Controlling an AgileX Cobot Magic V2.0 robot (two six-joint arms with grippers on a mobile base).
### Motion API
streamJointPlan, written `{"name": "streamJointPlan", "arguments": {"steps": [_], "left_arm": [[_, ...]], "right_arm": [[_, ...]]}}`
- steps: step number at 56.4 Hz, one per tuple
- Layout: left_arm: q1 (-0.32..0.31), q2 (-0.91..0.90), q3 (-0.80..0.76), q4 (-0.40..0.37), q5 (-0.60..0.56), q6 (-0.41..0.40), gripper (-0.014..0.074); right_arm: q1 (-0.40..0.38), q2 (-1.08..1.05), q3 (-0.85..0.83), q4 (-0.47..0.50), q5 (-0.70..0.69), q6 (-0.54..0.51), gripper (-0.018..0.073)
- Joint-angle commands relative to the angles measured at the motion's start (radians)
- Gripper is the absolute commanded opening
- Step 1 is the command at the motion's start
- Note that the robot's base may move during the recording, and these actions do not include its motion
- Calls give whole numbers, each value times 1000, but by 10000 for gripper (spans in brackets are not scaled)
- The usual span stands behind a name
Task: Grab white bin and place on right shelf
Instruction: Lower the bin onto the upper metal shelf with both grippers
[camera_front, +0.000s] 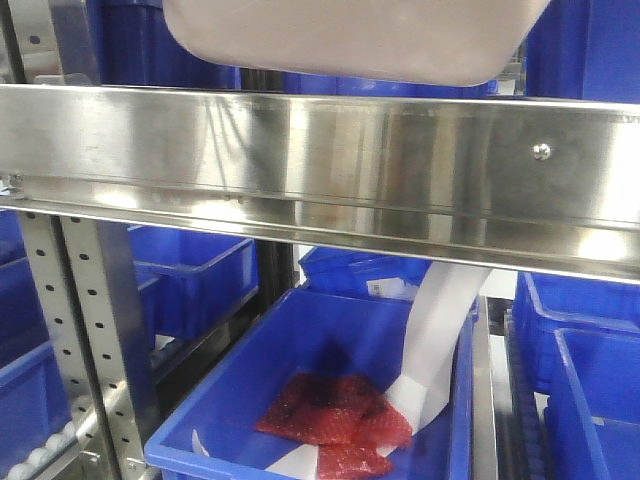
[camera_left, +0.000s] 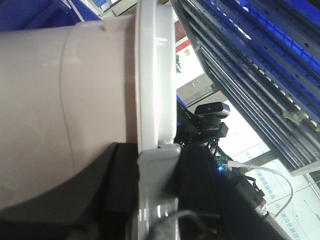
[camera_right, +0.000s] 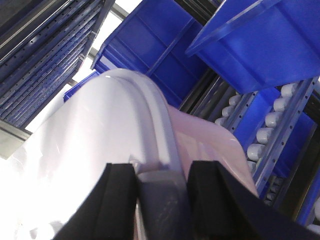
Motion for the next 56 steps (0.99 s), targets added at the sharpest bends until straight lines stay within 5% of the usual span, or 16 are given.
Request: {"name": "streamJointPlan", "arguments": {"steps": [1, 56], "left_arm": [[-16, -52, -34, -77, 156, 26, -117], [-16, -52, -34, -77, 124, 26, -118]], "right_arm": [[9, -47, -34, 85, 65, -1, 56], [9, -47, -34, 85, 65, -1, 56]]}}
